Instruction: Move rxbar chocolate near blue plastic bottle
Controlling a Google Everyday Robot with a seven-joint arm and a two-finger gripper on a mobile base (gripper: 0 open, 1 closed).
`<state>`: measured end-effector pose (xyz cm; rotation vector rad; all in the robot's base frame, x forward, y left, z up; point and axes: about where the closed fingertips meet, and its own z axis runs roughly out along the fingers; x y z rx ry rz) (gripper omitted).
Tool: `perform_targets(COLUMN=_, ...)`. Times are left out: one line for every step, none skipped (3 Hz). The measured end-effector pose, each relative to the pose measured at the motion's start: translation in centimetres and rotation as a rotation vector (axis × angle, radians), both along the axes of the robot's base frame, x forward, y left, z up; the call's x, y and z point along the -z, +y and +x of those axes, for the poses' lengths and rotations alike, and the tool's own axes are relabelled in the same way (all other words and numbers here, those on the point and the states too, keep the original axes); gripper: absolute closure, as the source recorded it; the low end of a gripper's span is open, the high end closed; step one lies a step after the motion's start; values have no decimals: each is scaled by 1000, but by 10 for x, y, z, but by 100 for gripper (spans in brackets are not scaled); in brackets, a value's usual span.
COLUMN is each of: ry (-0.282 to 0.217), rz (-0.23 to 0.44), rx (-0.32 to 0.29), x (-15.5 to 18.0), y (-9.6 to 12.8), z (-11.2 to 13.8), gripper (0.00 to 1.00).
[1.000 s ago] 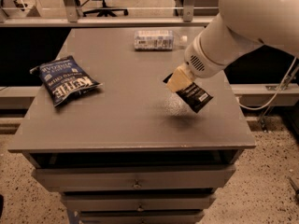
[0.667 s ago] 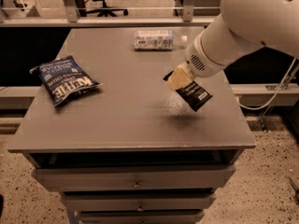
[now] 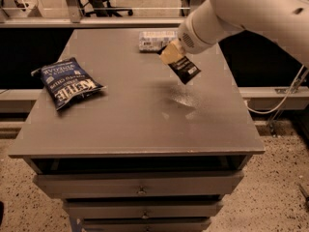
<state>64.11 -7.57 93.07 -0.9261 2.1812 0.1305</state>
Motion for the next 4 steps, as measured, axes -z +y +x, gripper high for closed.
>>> perform_targets(ry=-19, rz=35, rx=11, x=6, y=8, z=48, gripper=100)
perform_targets(ry=-11, rz=50, rx=59, x=18, y=0, z=74, gripper=100)
perform_targets(ry=-16, rz=57, rx=103, x=27, y=-9, z=93, gripper=100)
perform_targets(ry=-25, rz=63, rx=134, x=34, y=-19, z=112, gripper=100)
